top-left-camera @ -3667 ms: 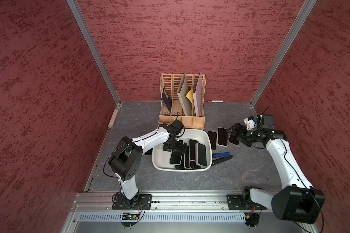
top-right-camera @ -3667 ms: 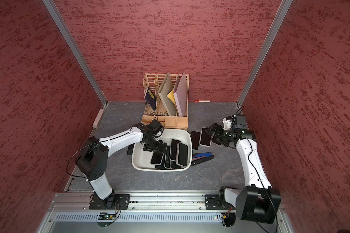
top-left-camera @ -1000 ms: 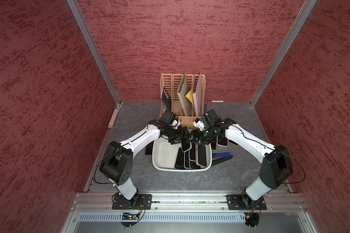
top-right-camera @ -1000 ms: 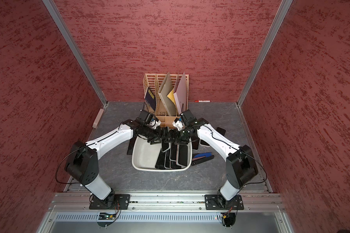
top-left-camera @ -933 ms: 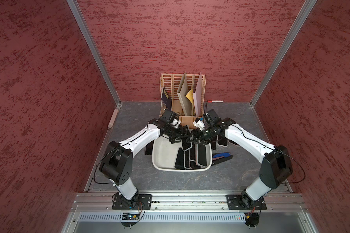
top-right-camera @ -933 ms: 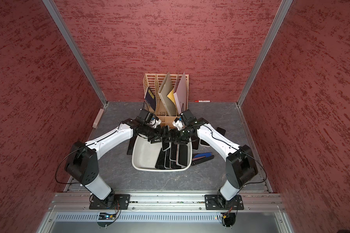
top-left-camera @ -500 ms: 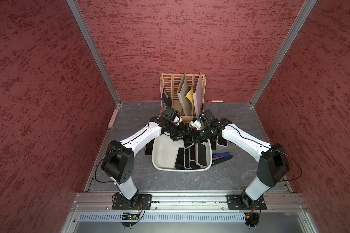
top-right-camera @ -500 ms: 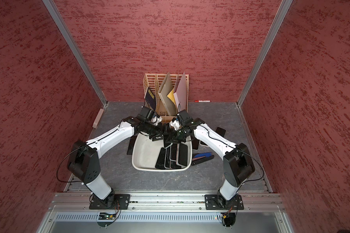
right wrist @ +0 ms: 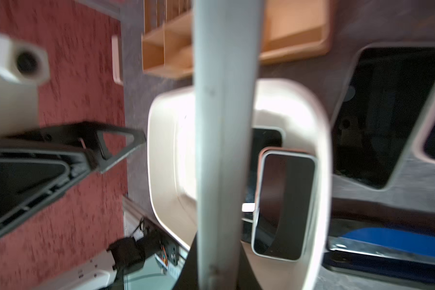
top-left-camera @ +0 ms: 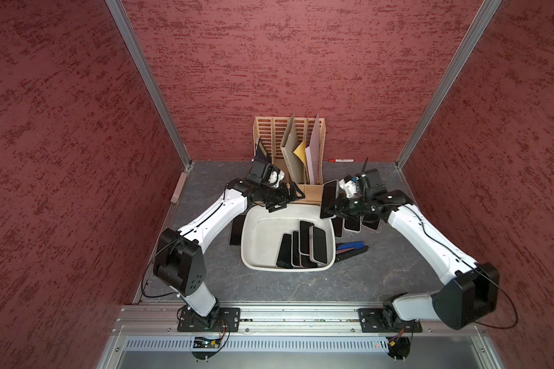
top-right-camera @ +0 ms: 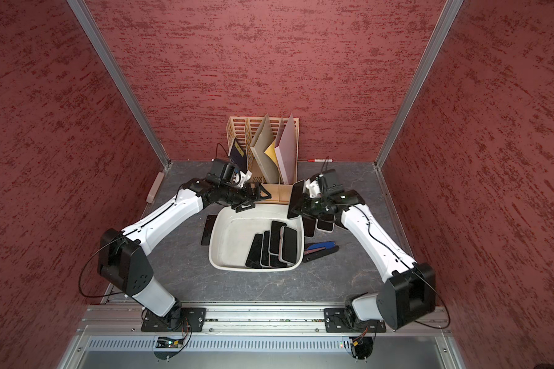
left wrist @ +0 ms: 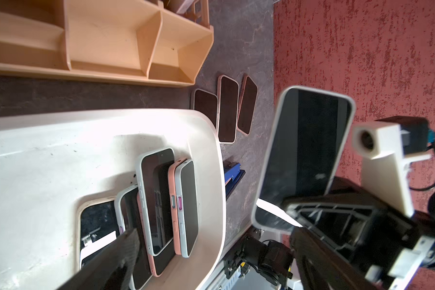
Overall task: Take the phone out of the storage box
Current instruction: Pick up the phone from the storage box, then place the phone at the center of the board.
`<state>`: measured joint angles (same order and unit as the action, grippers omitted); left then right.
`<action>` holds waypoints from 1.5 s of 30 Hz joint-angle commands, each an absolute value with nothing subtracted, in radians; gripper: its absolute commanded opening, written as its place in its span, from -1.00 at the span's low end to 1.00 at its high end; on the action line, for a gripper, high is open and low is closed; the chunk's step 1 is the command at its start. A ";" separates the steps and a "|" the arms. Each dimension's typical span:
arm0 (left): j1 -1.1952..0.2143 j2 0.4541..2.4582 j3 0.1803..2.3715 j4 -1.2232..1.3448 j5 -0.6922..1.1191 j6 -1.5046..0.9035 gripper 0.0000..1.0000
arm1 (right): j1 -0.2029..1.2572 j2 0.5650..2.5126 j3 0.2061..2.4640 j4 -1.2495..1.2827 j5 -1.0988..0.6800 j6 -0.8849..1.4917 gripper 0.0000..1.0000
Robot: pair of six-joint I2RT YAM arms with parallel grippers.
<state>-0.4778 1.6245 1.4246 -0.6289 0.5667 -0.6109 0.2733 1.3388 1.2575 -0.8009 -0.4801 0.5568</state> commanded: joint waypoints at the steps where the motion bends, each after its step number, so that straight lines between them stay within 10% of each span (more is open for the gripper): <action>1: -0.492 1.589 1.369 -0.631 0.530 -0.518 0.99 | 0.130 1.261 1.258 -0.898 -0.363 0.509 -1.00; 10: -0.592 1.585 1.256 -0.680 0.474 -0.394 0.99 | -0.193 1.337 1.148 -0.843 -0.314 0.462 -1.00; 45: -0.561 1.518 1.186 -0.663 0.452 -0.290 0.99 | -0.307 1.802 1.142 -0.535 -0.257 0.130 -1.00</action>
<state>-0.5655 1.5177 1.1645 -0.6861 0.4618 -0.2909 -0.3119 1.7607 1.1427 -0.5919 -0.1928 0.1444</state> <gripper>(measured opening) 0.996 0.123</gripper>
